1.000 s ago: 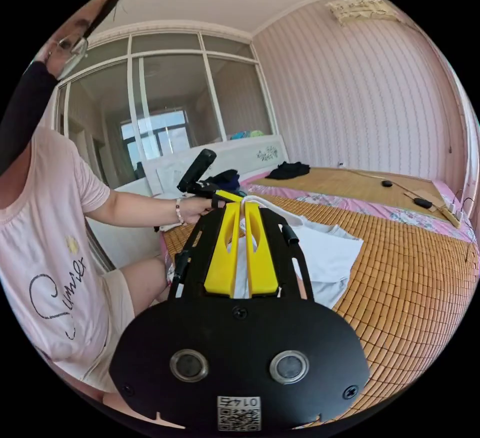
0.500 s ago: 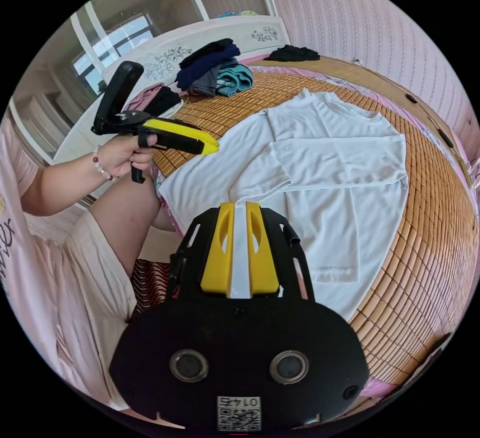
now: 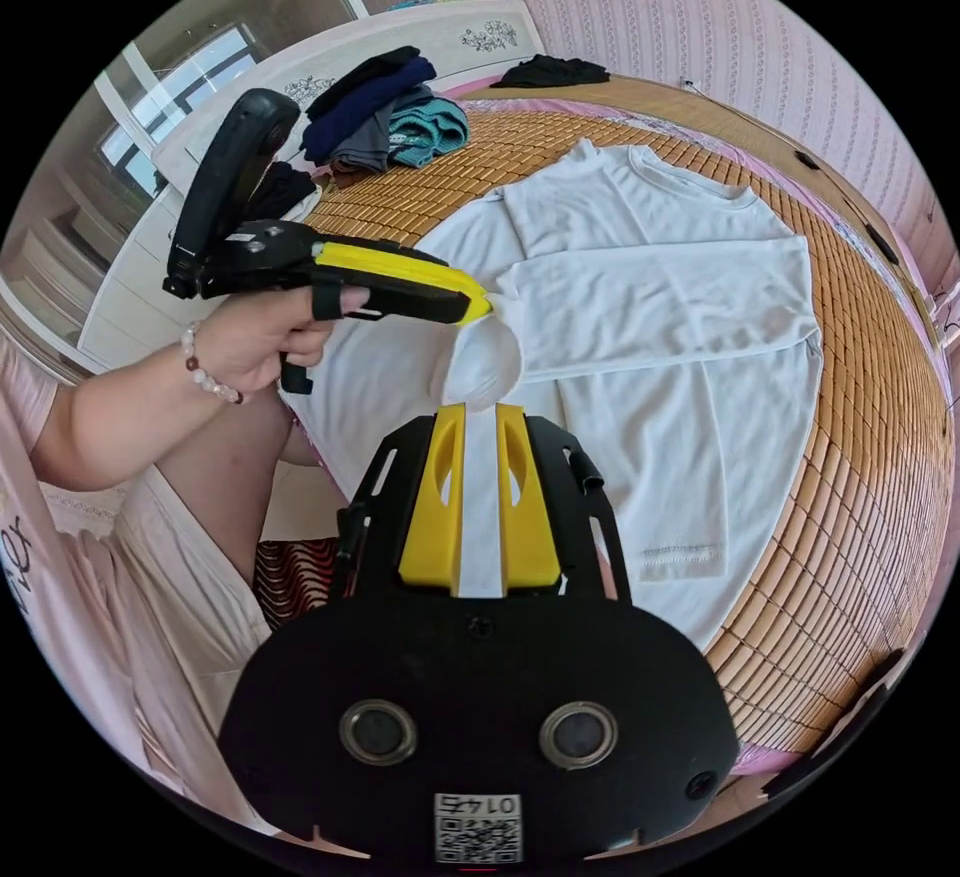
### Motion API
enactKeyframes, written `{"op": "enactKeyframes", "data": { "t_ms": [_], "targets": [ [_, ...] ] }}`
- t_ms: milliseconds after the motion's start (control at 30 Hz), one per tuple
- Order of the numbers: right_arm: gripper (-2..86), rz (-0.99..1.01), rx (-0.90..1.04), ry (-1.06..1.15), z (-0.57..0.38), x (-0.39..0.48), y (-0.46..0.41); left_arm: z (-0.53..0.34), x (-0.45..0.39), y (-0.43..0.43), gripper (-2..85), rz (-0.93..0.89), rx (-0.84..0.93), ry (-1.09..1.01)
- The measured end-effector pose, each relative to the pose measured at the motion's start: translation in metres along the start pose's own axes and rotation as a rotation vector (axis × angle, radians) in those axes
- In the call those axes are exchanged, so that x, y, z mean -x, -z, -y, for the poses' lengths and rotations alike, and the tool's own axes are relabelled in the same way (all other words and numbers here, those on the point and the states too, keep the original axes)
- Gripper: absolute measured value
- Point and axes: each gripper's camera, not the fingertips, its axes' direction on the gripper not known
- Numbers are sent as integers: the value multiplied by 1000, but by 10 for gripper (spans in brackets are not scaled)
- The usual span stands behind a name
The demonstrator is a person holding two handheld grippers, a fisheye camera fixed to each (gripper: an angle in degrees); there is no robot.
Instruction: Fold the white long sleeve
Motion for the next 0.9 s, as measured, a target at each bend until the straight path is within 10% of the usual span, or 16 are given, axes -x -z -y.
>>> {"op": "enactKeyframes", "data": {
  "t_ms": [600, 900],
  "targets": [
    [75, 80, 101, 162, 46, -25, -62, -36, 87, 13, 18, 41, 176, 101],
    [89, -202, -64, 1, 82, -254, 26, 12, 148, 67, 21, 26, 42, 42]
  ]
}}
